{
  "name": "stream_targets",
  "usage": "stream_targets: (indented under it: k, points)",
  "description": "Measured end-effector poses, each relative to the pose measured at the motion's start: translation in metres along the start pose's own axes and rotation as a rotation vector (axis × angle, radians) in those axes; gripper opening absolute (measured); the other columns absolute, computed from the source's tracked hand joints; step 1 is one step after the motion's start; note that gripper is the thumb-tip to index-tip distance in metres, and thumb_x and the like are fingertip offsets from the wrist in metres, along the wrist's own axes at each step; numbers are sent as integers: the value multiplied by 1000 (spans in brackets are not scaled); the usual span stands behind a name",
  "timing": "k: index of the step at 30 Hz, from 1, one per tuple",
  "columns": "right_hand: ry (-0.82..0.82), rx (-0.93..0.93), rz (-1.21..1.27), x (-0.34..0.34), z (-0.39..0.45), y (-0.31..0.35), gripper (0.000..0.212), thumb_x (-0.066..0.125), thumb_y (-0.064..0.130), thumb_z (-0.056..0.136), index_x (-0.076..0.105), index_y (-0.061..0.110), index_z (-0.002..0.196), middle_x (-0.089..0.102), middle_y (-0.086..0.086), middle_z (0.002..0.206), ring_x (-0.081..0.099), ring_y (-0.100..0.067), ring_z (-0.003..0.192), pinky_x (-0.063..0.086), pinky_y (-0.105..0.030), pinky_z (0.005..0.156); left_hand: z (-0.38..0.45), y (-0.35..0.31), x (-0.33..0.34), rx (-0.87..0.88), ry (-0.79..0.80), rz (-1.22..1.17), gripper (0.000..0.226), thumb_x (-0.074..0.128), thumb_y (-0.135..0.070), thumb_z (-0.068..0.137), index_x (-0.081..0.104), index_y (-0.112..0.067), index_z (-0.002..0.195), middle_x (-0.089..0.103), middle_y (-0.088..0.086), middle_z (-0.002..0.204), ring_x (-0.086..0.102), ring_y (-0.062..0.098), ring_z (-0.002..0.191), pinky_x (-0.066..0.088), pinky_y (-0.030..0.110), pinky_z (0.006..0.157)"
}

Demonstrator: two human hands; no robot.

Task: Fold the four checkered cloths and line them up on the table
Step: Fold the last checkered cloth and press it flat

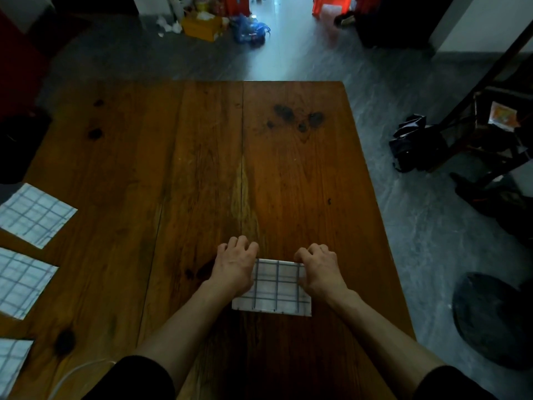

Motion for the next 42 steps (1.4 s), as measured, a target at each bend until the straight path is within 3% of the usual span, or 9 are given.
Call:
stream_targets:
  k: [6,9,12,17,22,26,33,42]
  points:
    - [69,14,114,-7,-1,4,19,67,27,87,50,29,95,48,8,105,47,-12,98,45,-32,90,-1,-3,-5,71,-13,-80,56,70,-28,80,42,-30,128,45,-4,127,42,19,116,38,39,101]
    - [119,33,318,-7,-5,3,24,65,11,87,49,28,94,53,9,102,54,-9,92,55,-33,82,-11,-1,-10,83,-3,-158,26,62,-30,89,48,-35,110,55,-9,109,48,13,100,38,37,97]
    - [92,-7,350,-13,-11,2,28,66,11,87,49,33,91,51,10,106,52,-8,98,55,-32,86,-26,4,-15,87,-29,-251,13,59,-28,93,50,-35,98,55,-11,101,52,10,96,42,37,97]
    - [-10,-87,414,-35,-26,11,20,65,12,89,54,29,89,55,8,102,54,-7,95,55,-34,86,-54,16,-35,38,-109,-409,11,60,-28,94,52,-36,90,54,-14,94,53,4,86,54,30,80]
    - [-189,-135,489,-53,-53,40,21,63,13,91,56,32,86,57,11,97,57,-5,92,55,-27,75,-91,36,-54,25,-234,-450,15,59,-24,94,50,-35,91,52,-15,98,53,6,90,53,31,82]
    - [-269,-175,499,-65,-77,65,21,64,15,92,55,33,85,57,12,95,57,-4,90,49,-19,72,-127,52,-63,2,-360,-487,15,59,-22,95,48,-32,94,50,-13,100,53,7,88,51,24,78]
    - [-325,-257,443,-64,-124,90,12,63,15,92,57,24,87,57,10,93,57,-4,89,48,-17,66,-184,68,-52,37,-496,-533,14,59,-21,92,49,-30,88,49,-11,95,50,5,79,46,21,67]
    - [-313,-448,416,-58,-165,132,9,62,16,93,59,22,88,57,11,92,58,-6,87,48,-18,66,-290,71,-33,-103,-618,-564,15,62,-22,91,50,-32,89,49,-14,99,51,8,91,51,24,75]
Point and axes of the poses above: each hand's wrist, its own z-axis towards the middle knuckle, its own x-axis out of the palm, y = z × x, the point moved 1 cm from there along z, towards the middle knuckle
